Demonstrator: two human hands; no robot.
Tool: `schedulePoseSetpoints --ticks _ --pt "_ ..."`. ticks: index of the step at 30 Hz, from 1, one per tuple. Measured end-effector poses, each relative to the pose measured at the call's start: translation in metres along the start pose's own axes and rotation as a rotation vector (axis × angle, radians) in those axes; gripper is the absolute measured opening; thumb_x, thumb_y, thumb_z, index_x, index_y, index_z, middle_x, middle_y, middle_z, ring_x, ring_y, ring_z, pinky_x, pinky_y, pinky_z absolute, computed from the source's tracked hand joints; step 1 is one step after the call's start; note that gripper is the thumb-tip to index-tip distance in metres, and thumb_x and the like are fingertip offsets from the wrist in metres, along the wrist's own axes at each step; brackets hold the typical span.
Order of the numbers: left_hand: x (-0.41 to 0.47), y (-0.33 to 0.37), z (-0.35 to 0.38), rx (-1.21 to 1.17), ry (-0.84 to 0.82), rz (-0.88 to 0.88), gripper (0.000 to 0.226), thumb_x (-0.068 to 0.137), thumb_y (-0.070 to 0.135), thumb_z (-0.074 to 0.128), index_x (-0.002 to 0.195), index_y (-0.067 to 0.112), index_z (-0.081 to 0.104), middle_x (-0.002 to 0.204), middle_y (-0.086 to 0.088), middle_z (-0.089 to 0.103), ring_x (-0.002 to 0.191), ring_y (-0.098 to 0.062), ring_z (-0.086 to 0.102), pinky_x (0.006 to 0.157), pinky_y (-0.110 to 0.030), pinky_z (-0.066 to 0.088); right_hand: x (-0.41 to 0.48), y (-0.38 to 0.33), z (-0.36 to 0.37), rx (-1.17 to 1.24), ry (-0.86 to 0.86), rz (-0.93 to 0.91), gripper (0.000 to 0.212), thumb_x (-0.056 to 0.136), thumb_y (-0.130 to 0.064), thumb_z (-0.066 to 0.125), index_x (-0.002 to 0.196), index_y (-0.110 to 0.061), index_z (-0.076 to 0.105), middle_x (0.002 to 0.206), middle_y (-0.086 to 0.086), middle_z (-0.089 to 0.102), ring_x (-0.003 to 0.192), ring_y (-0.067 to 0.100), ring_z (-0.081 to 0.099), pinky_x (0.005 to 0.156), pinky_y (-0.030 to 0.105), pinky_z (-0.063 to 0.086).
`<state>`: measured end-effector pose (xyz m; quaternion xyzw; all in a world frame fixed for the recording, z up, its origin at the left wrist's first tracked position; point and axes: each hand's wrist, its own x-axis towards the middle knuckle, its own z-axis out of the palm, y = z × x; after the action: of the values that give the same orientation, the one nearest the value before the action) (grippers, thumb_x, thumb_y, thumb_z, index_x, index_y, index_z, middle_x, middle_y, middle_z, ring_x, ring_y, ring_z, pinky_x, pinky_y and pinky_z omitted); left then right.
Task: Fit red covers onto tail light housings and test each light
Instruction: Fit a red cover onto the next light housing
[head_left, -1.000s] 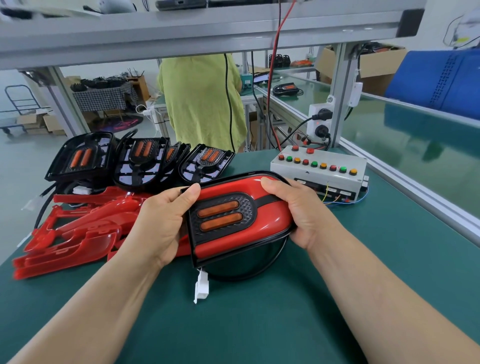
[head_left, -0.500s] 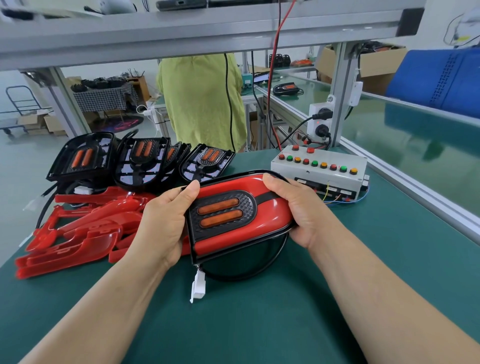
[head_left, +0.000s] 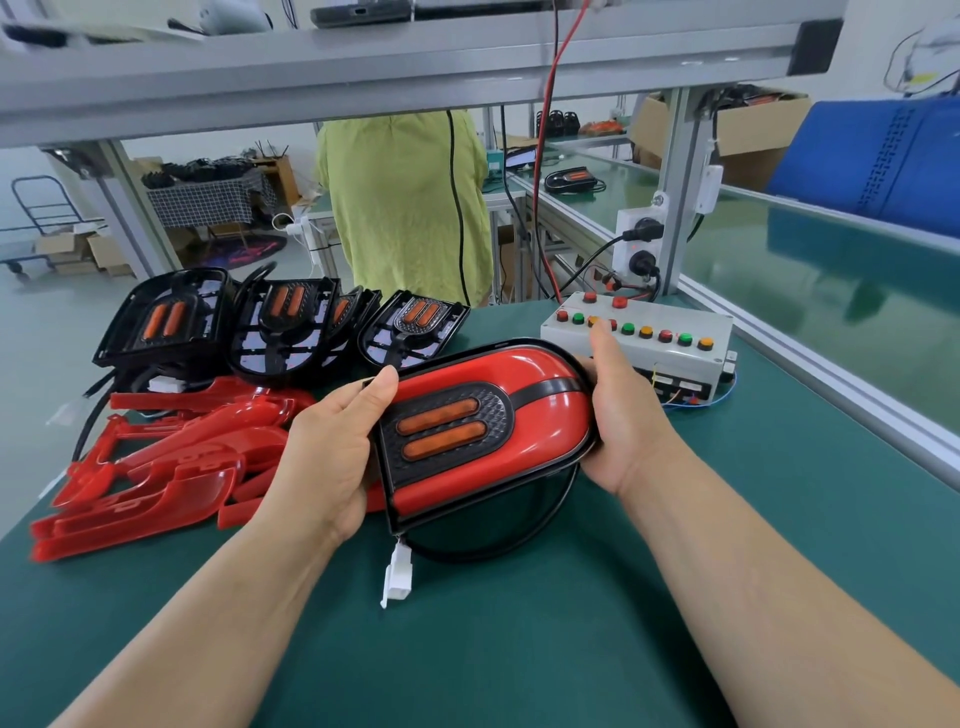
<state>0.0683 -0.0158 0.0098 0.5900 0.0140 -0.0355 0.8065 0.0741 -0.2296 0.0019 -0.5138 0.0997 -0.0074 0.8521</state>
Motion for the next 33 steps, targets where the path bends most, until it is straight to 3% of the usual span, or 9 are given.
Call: schedulePoseSetpoints --ticks 2,6,11,15,18,20,26,30,33 --pt "0.0 0.0 0.0 -0.013 -0.013 -0.007 0.036 0.098 0.031 0.055 0.112 0.001 0.068 0.106 -0.023 0.072 0.094 -0.041 0.072 0.068 -0.051 0.059 0.001 0.0 0.0 0.017 0.002 0.001 0.065 0.095 -0.067 0.04 0.082 -0.018 0.08 0.092 0.011 0.077 0.074 0.025 0.074 0.069 0.042 0.062" --pt "0.0 0.0 0.0 -0.032 -0.037 -0.036 0.04 0.1 0.032 0.051 0.114 -0.001 0.067 0.109 -0.026 0.071 0.096 -0.043 0.07 0.071 -0.054 0.058 0.0 -0.001 0.0 0.032 -0.003 0.019 0.061 0.099 -0.062 0.039 0.091 -0.015 0.077 0.091 0.012 0.076 0.073 0.025 0.073 0.072 0.042 0.06" --pt "-0.002 -0.001 0.001 -0.016 -0.011 -0.067 0.044 0.099 0.035 0.053 0.119 -0.002 0.064 0.11 -0.025 0.071 0.098 -0.042 0.07 0.074 -0.055 0.058 -0.004 -0.009 -0.001 -0.046 -0.06 0.027 0.064 0.1 -0.059 0.037 0.117 -0.008 0.071 0.108 0.016 0.074 0.091 0.029 0.07 0.087 0.044 0.057" --pt "-0.005 -0.005 0.007 0.026 -0.02 -0.051 0.044 0.098 0.036 0.055 0.119 -0.002 0.065 0.113 -0.024 0.07 0.103 -0.042 0.068 0.087 -0.062 0.053 -0.012 -0.016 -0.006 -0.055 -0.027 0.006 0.047 0.1 -0.053 0.047 0.1 -0.015 0.073 0.087 0.01 0.077 0.071 0.023 0.074 0.066 0.038 0.062" --pt "-0.006 -0.008 0.011 0.026 -0.064 -0.07 0.045 0.099 0.036 0.054 0.12 -0.001 0.065 0.118 -0.025 0.068 0.109 -0.044 0.065 0.094 -0.065 0.048 -0.02 -0.013 -0.019 -0.063 -0.002 0.0 0.037 0.102 -0.043 0.049 0.095 -0.017 0.074 0.086 0.007 0.078 0.07 0.021 0.074 0.064 0.037 0.063" --pt "-0.008 -0.013 0.014 0.018 -0.115 -0.107 0.041 0.099 0.036 0.053 0.118 0.003 0.068 0.12 -0.024 0.067 0.109 -0.044 0.065 0.095 -0.064 0.048 -0.027 -0.013 -0.033 -0.067 -0.03 0.003 0.041 0.103 -0.039 0.049 0.084 -0.019 0.081 0.088 0.006 0.078 0.071 0.02 0.075 0.063 0.036 0.062" --pt "-0.021 -0.019 0.032 0.057 -0.237 -0.172 0.048 0.086 0.039 0.061 0.117 0.003 0.068 0.113 -0.028 0.069 0.101 -0.047 0.068 0.082 -0.062 0.054 -0.043 -0.026 -0.061 -0.035 -0.024 0.021 0.043 0.104 -0.04 0.041 0.107 -0.008 0.07 0.105 0.012 0.076 0.083 0.023 0.074 0.067 0.033 0.062" --pt "-0.023 -0.02 0.034 0.055 -0.241 -0.16 0.048 0.086 0.038 0.061 0.116 0.001 0.069 0.113 -0.027 0.069 0.101 -0.046 0.068 0.083 -0.062 0.054 -0.04 -0.025 -0.064 0.192 0.08 -0.046 0.018 0.102 -0.014 0.049 0.103 -0.007 0.065 0.092 0.011 0.077 0.08 0.018 0.075 0.072 0.029 0.062" --pt "-0.019 -0.017 0.03 0.002 -0.256 -0.189 0.041 0.095 0.035 0.053 0.11 0.002 0.073 0.113 -0.027 0.069 0.101 -0.045 0.068 0.074 -0.054 0.058 -0.034 -0.029 -0.069 0.341 0.198 -0.163 0.017 0.101 -0.002 0.047 0.104 -0.011 0.061 0.083 0.005 0.077 0.073 0.01 0.074 0.062 0.02 0.06"
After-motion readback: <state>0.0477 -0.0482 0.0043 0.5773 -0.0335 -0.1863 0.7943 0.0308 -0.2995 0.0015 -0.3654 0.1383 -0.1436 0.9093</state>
